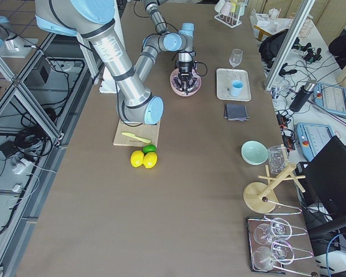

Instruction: Put ice in cup with scoop

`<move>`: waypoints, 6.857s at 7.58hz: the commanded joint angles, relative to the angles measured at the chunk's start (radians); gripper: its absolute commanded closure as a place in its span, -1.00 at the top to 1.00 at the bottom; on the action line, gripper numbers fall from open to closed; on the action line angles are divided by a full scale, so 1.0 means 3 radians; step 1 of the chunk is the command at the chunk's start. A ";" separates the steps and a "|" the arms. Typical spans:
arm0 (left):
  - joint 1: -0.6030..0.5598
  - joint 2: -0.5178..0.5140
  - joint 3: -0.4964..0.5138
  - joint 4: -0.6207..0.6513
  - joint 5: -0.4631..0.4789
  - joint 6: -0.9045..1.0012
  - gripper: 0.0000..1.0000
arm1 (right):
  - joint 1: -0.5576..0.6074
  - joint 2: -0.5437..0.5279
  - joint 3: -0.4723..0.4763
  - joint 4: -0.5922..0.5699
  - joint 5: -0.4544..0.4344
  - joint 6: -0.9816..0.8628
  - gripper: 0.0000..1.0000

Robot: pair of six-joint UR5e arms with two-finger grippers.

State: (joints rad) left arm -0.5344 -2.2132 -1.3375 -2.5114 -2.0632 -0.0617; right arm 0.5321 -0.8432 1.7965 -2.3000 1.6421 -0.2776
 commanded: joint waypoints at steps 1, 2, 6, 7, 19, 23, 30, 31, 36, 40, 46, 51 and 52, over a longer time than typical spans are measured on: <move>-0.0003 -0.0006 0.0000 0.0011 0.0000 0.0001 0.97 | 0.0001 -0.0165 0.0199 0.0154 -0.0002 0.0152 -1.00; 0.0002 -0.0001 0.0000 0.0011 0.0000 0.0001 0.97 | -0.0004 -0.0226 0.0219 0.0302 0.0003 0.0209 -1.00; 0.0002 0.0004 0.0000 0.0011 -0.0005 0.0001 0.97 | -0.0004 -0.0477 0.0490 0.0814 0.0090 0.0291 -1.00; 0.0002 0.0004 0.0000 0.0011 -0.0005 0.0001 0.97 | -0.0004 -0.0513 0.0566 0.0967 0.0100 0.0382 -1.00; -0.0029 0.0045 -0.0067 0.0082 0.0000 -0.0004 0.97 | 0.0648 -0.1214 0.1244 0.2017 0.0679 0.0905 -1.00; -0.0034 0.0255 -0.0491 0.0451 0.0020 -0.0004 0.97 | 0.1314 -0.0613 0.0181 0.1069 0.1552 0.0442 -1.00; -0.0039 0.0255 -0.0491 0.0451 0.0005 -0.0004 0.97 | 0.1432 0.0994 -0.1983 0.0472 0.1562 0.0016 -1.00; -0.0054 0.0255 -0.0491 0.0451 0.0005 -0.0004 0.97 | 0.1432 0.1097 -0.2116 0.0462 0.1562 -0.0015 -1.00; -0.0095 0.0260 -0.0491 0.0451 0.0000 -0.0004 0.97 | 0.1437 0.1572 -0.2944 0.0370 0.1547 -0.0271 -1.00; -0.0105 0.0265 -0.0501 0.0451 0.0000 -0.0004 0.97 | 0.1437 0.1818 -0.3129 -0.0130 0.1486 -0.0643 -1.00; -0.0105 0.0311 -0.0568 0.0471 0.0000 -0.0004 0.97 | 0.1437 0.1906 -0.3228 -0.0192 0.1378 -0.0726 -1.00; -0.0217 0.0505 -0.0870 0.0793 0.0031 -0.0004 0.97 | 0.1901 0.1008 -0.1558 -0.0473 0.1163 -0.0691 -1.00; -0.0329 0.0530 -0.0880 0.0895 0.0036 -0.0004 0.97 | 0.2065 0.0752 -0.1287 -0.0453 0.1184 -0.0670 -1.00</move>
State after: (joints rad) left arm -0.5882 -2.0670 -1.5971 -2.2760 -2.0554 -0.0629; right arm 1.0731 -0.4904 1.2493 -2.4335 1.9900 -0.4956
